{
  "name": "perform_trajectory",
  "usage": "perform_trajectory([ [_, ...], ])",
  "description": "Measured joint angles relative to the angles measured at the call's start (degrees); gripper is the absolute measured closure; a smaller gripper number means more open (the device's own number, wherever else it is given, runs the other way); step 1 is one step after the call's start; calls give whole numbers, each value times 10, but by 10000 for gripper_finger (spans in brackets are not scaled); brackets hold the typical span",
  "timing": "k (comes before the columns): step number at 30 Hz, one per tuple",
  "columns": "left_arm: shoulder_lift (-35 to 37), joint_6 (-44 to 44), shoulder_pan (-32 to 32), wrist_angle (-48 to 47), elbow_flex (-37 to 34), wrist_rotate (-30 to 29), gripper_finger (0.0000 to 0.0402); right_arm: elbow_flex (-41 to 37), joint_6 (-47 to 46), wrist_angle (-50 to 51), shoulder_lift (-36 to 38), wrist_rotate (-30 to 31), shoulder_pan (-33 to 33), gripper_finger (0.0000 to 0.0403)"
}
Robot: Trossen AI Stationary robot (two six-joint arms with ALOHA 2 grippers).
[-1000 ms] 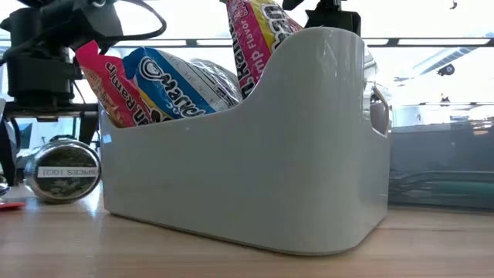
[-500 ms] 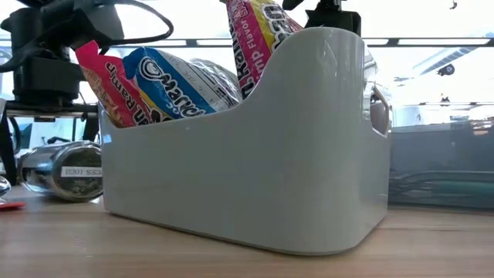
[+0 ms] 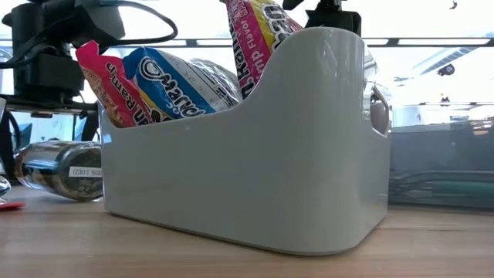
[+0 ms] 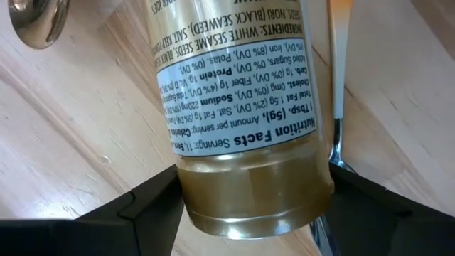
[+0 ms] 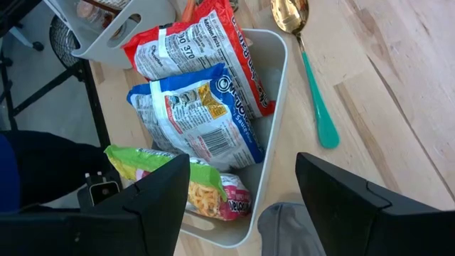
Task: Pick & Place Food Item
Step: Put the gold seasoning bottle into the left gray bin
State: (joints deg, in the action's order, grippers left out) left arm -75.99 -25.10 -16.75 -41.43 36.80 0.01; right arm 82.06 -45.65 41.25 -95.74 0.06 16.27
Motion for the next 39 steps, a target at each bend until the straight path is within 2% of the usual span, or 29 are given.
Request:
perform_trajectory([
  [7, 0, -1, 0, -2, 0, 1, 122, 0, -3, 0, 0, 0, 0, 147],
  [9, 0, 0, 0, -5, 0, 9, 135, 0, -3, 0, 0, 0, 0, 147],
  [13, 0, 23, 0, -12, 4, 32, 136, 0, -3, 0, 0, 0, 0, 147],
  [19, 1, 66, 17, -35, 35, 68, 135, 0, 8, 0, 0, 0, 0, 147],
  [27, 1, 76, 56, -103, 94, 105, 135, 7, 34, 0, 0, 2, 2, 147],
  [31, 1, 76, 84, -148, 137, 113, 135, 32, 83, 4, 0, 39, 8, 147],
  [34, 1, 85, 109, -176, 177, 121, 127, 63, 142, 23, 0, 87, 16, 147],
  [39, 1, 96, 161, -225, 259, 189, 123, 127, 272, 87, 0, 191, 38, 147],
])
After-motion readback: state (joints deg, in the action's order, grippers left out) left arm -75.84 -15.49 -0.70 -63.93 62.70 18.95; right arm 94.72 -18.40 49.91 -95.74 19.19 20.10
